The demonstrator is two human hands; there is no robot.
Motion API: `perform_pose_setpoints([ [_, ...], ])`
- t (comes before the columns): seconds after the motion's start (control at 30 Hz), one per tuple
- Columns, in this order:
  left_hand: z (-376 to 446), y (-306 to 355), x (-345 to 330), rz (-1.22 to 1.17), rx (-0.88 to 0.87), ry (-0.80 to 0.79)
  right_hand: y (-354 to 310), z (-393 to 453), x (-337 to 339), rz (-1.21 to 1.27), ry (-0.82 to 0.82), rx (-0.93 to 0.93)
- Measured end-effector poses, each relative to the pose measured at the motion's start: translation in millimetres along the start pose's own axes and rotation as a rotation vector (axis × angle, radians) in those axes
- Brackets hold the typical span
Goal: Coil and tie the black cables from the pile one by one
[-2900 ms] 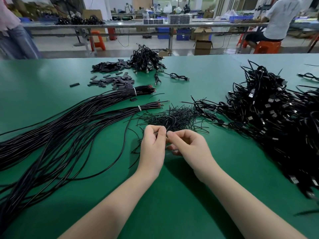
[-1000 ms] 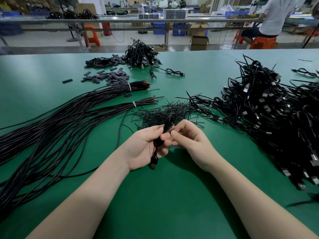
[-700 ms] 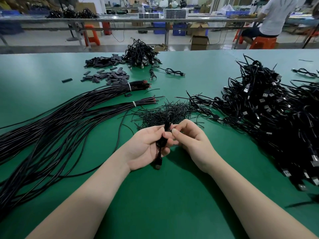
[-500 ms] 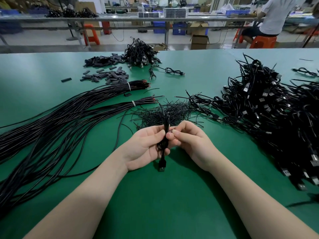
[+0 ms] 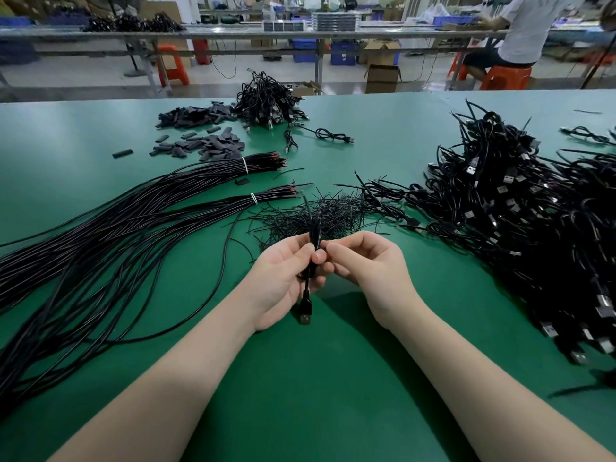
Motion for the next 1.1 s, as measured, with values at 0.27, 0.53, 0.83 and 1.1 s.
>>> perform_pose_setpoints([
  [0.27,-0.2,2.2,-0.8,0.065,-0.012,0.056,-4.2,-0.4,-1.4,-0.026,-0.001,-0.003],
  [0.53,-3.7,3.6,-4.3,0.142,-0.018,-0.040,4.6,-0.9,-9.3,-0.139,-0.096,-0.165],
  [0.83,-6.2,12.6,4.6,0.416,-0.028,-0.060,9.2,-6.0,-15.0,-0.072,-0.230,-0.312],
  [1.1,-3.5,14.1,7.3,0.596,-0.134,0.044,-4.8,0.5,-6.7,-0.115,-0.169,-0.183],
])
Point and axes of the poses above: each hand's wrist, its own z-axis towards the middle knuckle, its own x-axis out of the back of the hand, y = z × x, the point moved 8 cm from there along z, towards the middle knuckle, and after that the axes turned 7 degrees about z, right-handed, at the moved point
